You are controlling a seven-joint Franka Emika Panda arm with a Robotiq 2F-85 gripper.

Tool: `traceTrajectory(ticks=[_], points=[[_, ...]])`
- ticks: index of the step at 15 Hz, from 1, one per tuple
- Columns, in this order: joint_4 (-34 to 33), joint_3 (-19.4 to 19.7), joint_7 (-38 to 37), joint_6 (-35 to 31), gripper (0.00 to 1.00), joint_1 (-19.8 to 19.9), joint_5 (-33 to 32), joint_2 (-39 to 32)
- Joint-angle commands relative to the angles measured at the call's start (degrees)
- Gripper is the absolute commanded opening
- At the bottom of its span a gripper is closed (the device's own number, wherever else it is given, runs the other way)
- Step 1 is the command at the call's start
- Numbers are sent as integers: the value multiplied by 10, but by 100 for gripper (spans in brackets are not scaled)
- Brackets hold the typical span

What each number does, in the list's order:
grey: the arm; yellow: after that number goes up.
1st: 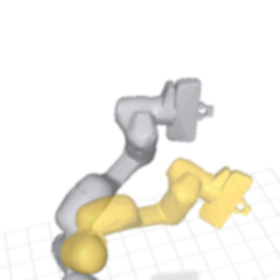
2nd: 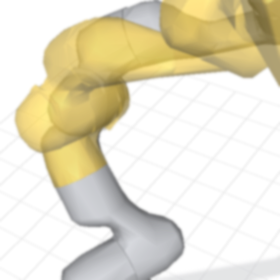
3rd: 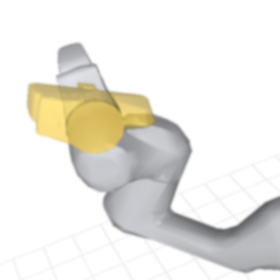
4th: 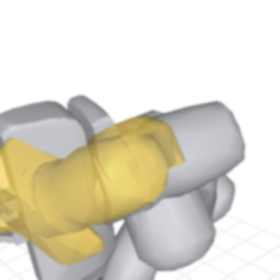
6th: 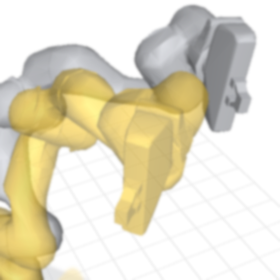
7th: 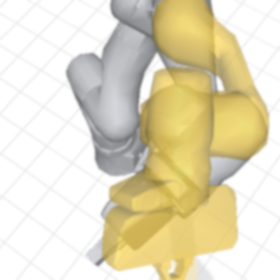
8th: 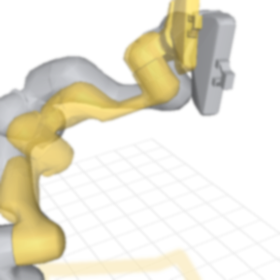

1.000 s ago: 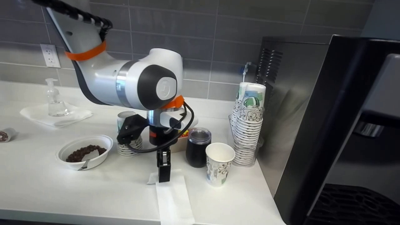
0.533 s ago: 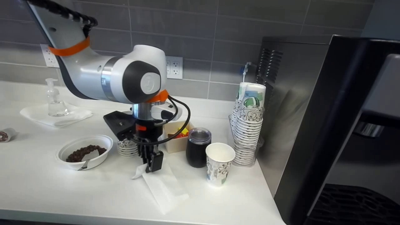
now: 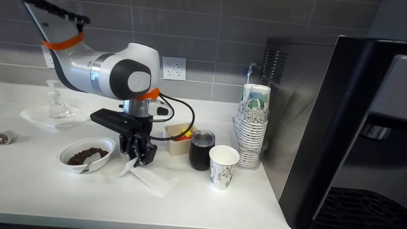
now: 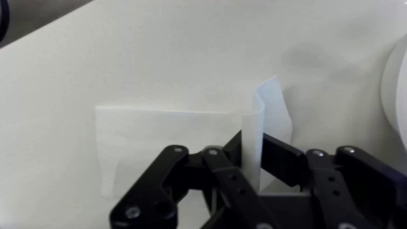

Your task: Use the white napkin to wipe the countertop.

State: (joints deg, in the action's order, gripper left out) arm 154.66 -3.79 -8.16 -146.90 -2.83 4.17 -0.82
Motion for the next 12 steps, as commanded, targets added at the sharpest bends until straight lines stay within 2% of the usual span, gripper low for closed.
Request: traceTrajectory(ticks=[1,4,9,12], points=[[-23,-12,124,40,3,-11,62,-13],[-24,-22,159,73,3,-18,63,-20],[-9,-23,130,123,3,-20,50,-26],[11,-10,74,130,3,-13,42,-22]])
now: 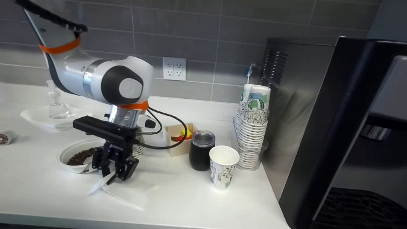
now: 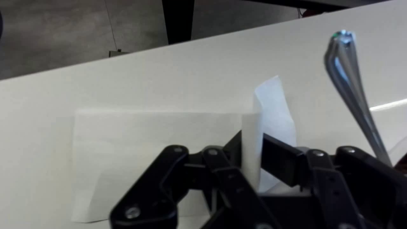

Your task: Use the white napkin to wipe the countertop.

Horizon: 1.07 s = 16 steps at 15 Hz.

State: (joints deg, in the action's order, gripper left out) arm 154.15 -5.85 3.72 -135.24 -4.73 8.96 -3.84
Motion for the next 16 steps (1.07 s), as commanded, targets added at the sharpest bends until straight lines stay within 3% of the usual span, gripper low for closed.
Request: traceTrajectory(ticks=[1,5,9,16], points=[[25,17,-67,9,3,10,-7,13],[50,43,-135,-26,3,25,-7,17],[30,60,-177,-76,3,36,-12,-2],[8,51,-224,-169,3,18,-39,-29]])
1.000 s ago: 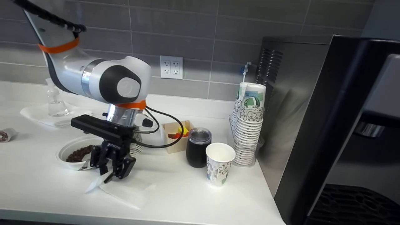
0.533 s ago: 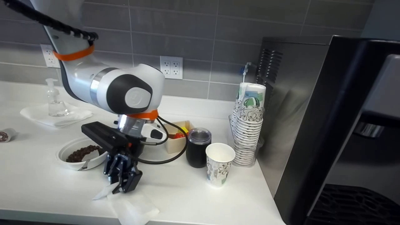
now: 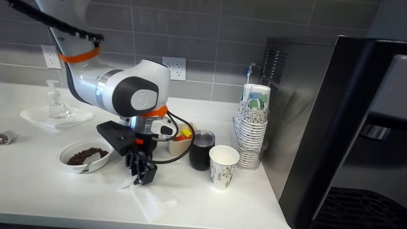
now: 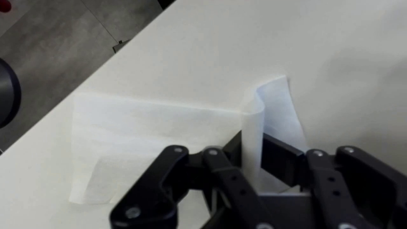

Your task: Use the white napkin to wipe the countertop.

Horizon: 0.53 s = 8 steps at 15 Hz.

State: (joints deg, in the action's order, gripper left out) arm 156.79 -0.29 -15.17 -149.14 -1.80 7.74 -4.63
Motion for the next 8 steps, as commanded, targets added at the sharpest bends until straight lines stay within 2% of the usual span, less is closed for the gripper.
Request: traceTrajectory(ticks=[1,5,8], points=[[-24,-5,-44,-41,3,-15,-34,-27],[-51,-6,-38,-57,3,-22,-36,-40],[-65,-19,1,-49,3,-19,-11,-42]])
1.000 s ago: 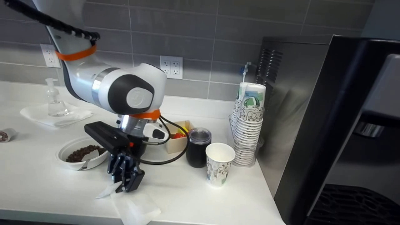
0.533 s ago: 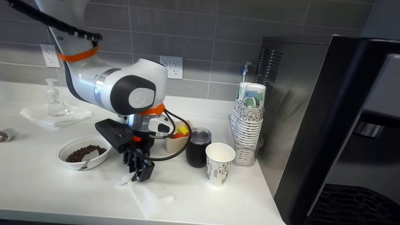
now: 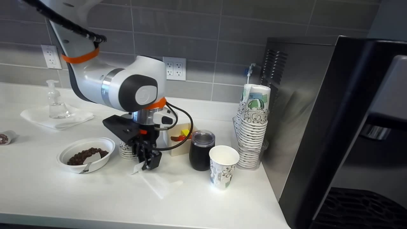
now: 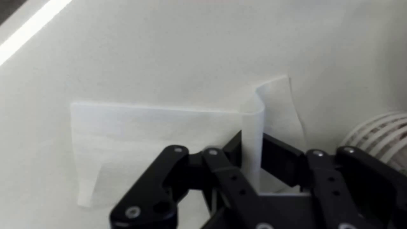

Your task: Use the white napkin to wipe the countertop.

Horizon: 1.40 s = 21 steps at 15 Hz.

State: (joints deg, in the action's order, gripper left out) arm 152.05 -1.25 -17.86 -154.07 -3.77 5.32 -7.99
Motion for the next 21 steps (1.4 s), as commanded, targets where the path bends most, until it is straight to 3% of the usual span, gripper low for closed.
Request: traceTrajectory(ticks=[1,4,7,13,17,21], points=[[-24,-18,62,12,3,6,31,-5],[-36,-32,131,46,3,12,56,2],[-52,-29,154,118,3,13,53,0],[-46,10,48,182,3,14,2,8],[-33,34,-13,166,3,21,-6,6],[-34,54,-23,141,3,37,-7,3]])
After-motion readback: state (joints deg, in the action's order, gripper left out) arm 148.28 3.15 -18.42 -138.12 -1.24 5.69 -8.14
